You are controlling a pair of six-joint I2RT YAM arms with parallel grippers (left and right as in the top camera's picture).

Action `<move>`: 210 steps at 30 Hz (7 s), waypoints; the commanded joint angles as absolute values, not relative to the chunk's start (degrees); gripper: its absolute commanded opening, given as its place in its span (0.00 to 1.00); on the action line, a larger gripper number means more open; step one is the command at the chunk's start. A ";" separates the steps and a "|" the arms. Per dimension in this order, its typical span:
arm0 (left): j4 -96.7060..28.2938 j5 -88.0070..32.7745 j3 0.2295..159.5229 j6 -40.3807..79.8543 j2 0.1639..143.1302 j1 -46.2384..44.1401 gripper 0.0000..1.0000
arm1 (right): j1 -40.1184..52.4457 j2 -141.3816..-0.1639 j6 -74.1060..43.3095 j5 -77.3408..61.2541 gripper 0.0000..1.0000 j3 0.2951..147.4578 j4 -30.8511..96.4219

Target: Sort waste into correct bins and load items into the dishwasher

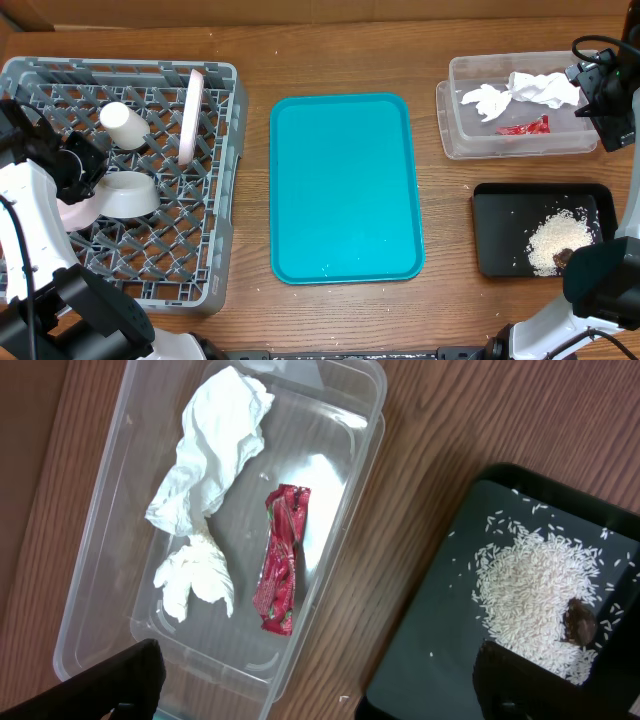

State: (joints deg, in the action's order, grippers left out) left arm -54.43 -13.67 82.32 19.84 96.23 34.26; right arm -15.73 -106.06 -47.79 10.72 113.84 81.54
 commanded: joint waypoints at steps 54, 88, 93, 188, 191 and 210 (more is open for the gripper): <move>-96.12 -51.66 85.34 -10.04 63.26 40.10 1.00 | -15.84 -104.90 -47.81 11.07 1.00 114.48 81.28; -84.99 -31.51 68.36 -23.03 54.54 40.10 1.00 | -15.84 -104.90 -47.81 11.07 1.00 114.50 81.28; -67.09 -44.31 51.59 -25.67 43.57 40.01 1.00 | -15.84 -104.90 -47.81 11.07 1.00 114.50 81.28; -4.05 4.45 0.27 10.70 0.21 -1.85 1.00 | -15.84 -104.90 -47.83 11.07 1.00 114.48 81.28; -4.05 4.45 0.27 10.70 0.21 -1.85 1.00 | -15.84 -104.90 -47.83 11.07 1.00 114.50 81.28; -4.05 4.45 0.27 10.70 0.21 -1.85 1.00 | -15.75 -103.81 -47.81 15.90 1.00 114.50 80.97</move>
State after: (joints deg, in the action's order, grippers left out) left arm -4.23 3.92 0.47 10.79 0.73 -1.52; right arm -15.73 -106.04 -47.79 12.03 113.84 81.21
